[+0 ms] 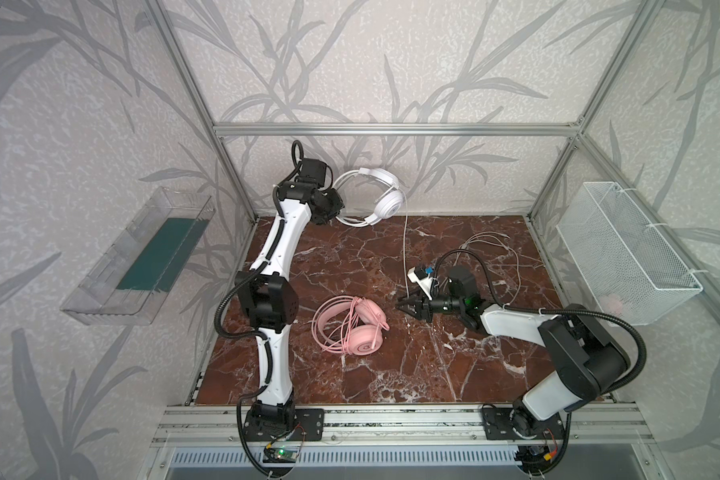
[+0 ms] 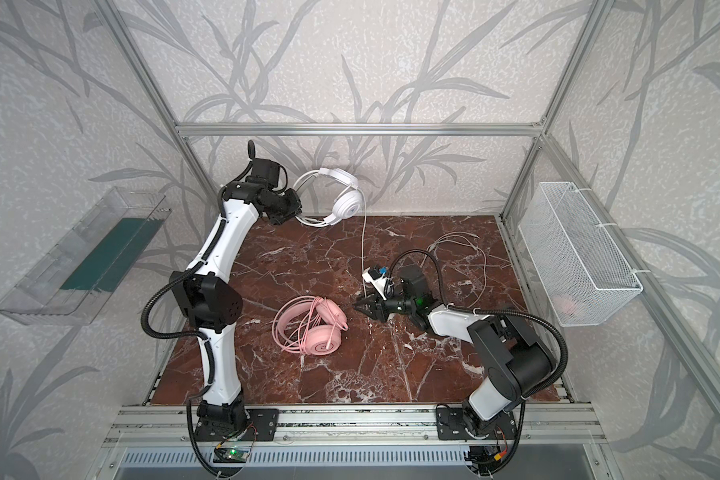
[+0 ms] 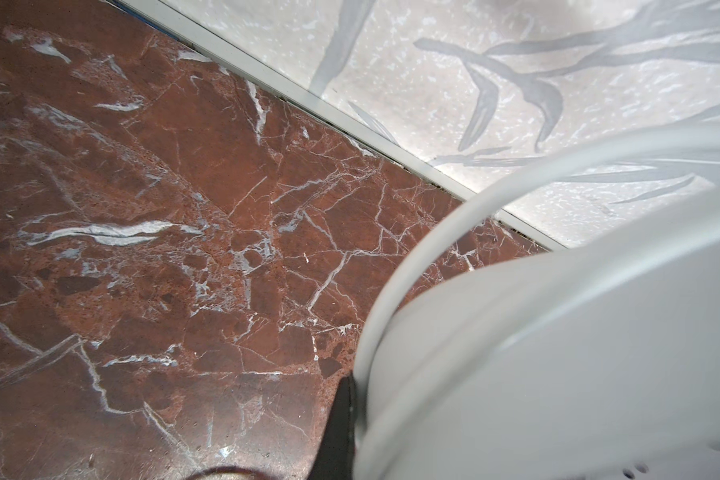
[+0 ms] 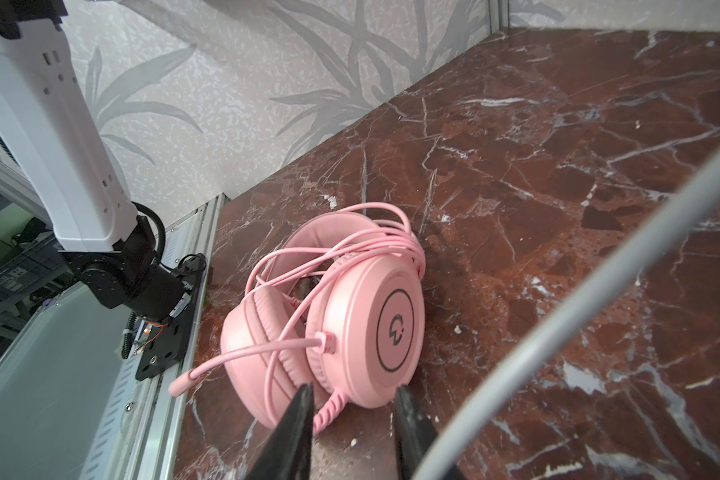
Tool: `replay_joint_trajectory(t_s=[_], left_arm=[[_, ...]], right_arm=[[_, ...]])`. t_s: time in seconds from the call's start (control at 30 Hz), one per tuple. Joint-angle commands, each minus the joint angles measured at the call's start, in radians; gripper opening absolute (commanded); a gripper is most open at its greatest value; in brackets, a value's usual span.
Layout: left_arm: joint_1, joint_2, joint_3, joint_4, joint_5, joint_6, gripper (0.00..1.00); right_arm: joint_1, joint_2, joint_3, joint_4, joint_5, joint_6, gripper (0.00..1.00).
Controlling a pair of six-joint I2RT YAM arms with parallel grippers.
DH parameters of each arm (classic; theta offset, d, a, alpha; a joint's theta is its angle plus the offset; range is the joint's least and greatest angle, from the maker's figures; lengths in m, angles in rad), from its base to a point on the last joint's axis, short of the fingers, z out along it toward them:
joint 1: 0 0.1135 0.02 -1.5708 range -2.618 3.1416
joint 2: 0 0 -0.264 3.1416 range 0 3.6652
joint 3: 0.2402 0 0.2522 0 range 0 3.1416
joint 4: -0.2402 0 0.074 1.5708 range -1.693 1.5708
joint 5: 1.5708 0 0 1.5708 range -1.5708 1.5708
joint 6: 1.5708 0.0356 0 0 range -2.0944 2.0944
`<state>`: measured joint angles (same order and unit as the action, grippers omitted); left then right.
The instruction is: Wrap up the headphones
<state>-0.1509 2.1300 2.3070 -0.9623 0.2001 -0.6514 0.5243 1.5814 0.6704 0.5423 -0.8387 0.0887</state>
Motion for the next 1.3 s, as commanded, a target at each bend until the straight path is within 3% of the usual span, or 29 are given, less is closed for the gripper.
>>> replay_joint_trajectory(t_s=[0.0, 0.2, 0.37, 0.57, 1.0, 1.27], left_arm=[[-0.002, 0.002, 0.009, 0.057, -0.022, -0.045, 0.0], [-0.01, 0.015, -0.003, 0.058, -0.063, -0.054, 0.0], [-0.012, -0.005, -0.066, 0.114, -0.078, -0.098, 0.0], [-0.023, -0.018, -0.1, 0.131, -0.086, -0.125, 0.0], [-0.096, -0.019, -0.103, 0.052, -0.222, -0.005, 0.0], [-0.153, 0.043, -0.007, -0.072, -0.283, 0.169, 0.0]], right_arm=[[0.002, -0.048, -0.015, -0.115, -0.01, -0.054, 0.31], [0.013, -0.11, 0.008, -0.273, -0.025, -0.113, 0.19], [0.056, -0.172, 0.064, -0.496, 0.031, -0.229, 0.1], [0.09, -0.183, 0.14, -0.667, 0.091, -0.28, 0.0], [0.155, -0.013, 0.529, -1.203, 0.139, -0.567, 0.0], [0.15, 0.099, 0.779, -1.474, 0.252, -0.752, 0.0]])
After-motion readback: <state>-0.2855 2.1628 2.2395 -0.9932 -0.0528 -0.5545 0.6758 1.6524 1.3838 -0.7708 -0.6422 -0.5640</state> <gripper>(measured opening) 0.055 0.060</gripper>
